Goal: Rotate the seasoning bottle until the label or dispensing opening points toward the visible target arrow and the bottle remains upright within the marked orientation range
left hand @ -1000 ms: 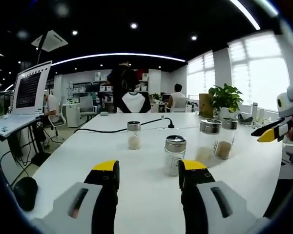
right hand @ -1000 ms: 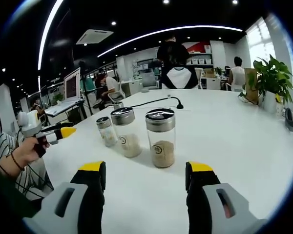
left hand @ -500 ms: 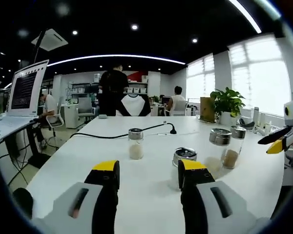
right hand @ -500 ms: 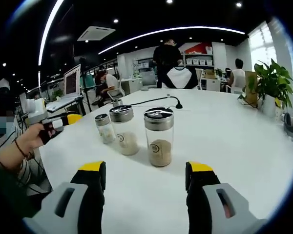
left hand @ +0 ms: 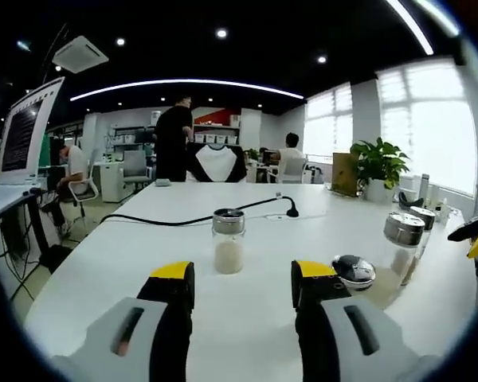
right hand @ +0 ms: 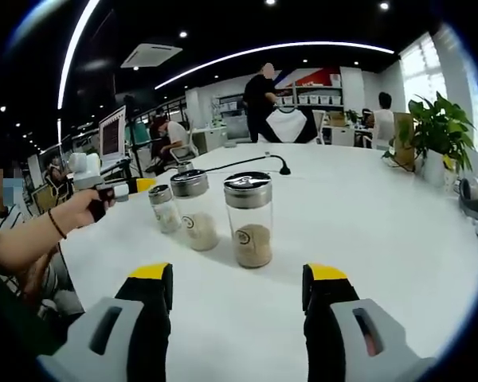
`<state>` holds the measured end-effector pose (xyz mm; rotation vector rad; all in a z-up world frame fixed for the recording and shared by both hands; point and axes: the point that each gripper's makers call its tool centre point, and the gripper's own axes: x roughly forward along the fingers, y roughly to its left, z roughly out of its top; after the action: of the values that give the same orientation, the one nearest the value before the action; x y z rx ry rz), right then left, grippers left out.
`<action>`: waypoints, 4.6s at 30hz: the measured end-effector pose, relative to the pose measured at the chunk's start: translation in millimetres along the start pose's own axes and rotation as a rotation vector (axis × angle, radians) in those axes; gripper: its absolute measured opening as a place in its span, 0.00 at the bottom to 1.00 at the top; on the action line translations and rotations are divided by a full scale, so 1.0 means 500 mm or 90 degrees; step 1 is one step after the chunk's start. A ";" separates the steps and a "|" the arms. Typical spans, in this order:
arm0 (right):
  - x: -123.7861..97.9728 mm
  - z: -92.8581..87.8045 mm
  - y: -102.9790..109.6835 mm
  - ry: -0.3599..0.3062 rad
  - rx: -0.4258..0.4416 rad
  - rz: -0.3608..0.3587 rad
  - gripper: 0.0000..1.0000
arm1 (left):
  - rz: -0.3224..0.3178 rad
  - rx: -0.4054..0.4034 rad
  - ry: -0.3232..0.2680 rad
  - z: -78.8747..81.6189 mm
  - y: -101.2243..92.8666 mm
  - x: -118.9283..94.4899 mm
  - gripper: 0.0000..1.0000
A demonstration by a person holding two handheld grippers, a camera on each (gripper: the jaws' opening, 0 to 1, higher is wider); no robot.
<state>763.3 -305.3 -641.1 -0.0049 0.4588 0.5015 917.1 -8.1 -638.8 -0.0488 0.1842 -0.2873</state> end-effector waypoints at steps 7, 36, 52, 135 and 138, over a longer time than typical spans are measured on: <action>0.001 -0.001 -0.002 0.001 0.006 -0.002 0.66 | -0.004 0.012 0.029 -0.023 0.019 0.060 0.52; -0.012 -0.005 -0.031 0.005 0.012 -0.023 0.65 | -0.007 -0.006 0.058 -0.049 0.051 0.233 0.53; -0.009 -0.015 -0.041 0.013 0.020 -0.029 0.65 | -0.035 0.002 0.047 -0.043 0.033 0.262 0.37; -0.025 -0.009 -0.007 -0.004 0.027 -0.013 0.63 | -0.007 0.009 0.052 -0.096 -0.009 -0.040 0.36; -0.028 -0.007 -0.007 -0.003 0.026 -0.012 0.63 | -0.006 0.009 0.052 -0.100 -0.009 -0.042 0.36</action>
<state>752.5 -315.3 -638.9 0.0306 0.4635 0.4729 886.7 -7.4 -683.9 -0.0247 0.2625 -0.2996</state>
